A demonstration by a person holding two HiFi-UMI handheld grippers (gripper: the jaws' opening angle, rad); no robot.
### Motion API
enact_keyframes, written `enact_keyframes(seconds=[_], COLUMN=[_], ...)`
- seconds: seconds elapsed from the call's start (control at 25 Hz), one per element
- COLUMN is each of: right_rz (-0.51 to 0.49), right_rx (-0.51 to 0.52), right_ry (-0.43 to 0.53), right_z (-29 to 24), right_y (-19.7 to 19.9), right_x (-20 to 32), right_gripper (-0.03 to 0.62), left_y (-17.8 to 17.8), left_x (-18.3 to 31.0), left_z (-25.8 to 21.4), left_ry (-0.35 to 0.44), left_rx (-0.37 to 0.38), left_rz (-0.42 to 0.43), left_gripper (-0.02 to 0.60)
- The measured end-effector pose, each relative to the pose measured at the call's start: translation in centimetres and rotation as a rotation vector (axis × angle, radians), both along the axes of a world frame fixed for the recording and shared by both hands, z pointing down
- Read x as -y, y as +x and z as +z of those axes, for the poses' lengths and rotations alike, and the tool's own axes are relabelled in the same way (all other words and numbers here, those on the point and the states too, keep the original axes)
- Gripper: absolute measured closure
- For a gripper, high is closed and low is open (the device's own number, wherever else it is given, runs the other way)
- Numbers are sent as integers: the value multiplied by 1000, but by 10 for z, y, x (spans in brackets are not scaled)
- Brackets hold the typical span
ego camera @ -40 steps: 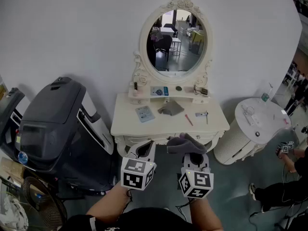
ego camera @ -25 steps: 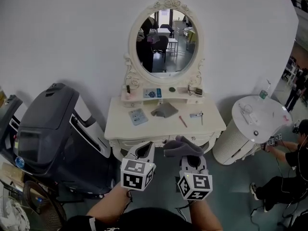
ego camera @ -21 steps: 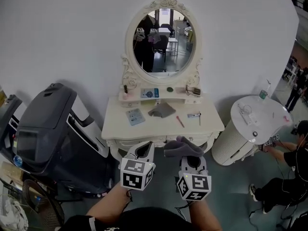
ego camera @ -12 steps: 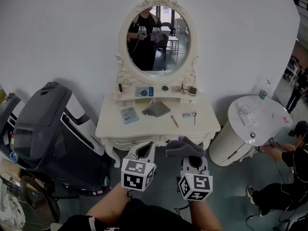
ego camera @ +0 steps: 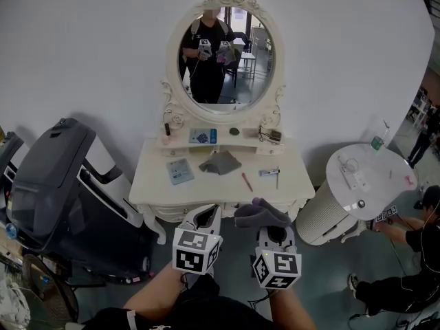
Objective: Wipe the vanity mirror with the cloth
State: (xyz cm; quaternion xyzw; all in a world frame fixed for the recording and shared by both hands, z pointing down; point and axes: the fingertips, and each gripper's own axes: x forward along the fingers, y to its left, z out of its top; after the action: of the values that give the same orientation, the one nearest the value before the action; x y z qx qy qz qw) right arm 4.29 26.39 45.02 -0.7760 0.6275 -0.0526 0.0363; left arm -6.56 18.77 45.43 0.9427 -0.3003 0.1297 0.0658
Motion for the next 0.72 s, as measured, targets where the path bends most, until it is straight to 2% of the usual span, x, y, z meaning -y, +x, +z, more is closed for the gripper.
enact_keyframes(seconds=[0.36,0.72], right_rz=[30,32], right_rx=[-31,-49], right_ry=[-16,-28], right_z=[-9,-14], right_y=[36,56], right_x=[85,177], right_gripper=[548,548], left_y=[44,67], left_x=[91,182], left_z=[-10,-13], left_ry=[6,-2], left_rx=[-16,-26], left_rz=[46,66], left_gripper=[575,575])
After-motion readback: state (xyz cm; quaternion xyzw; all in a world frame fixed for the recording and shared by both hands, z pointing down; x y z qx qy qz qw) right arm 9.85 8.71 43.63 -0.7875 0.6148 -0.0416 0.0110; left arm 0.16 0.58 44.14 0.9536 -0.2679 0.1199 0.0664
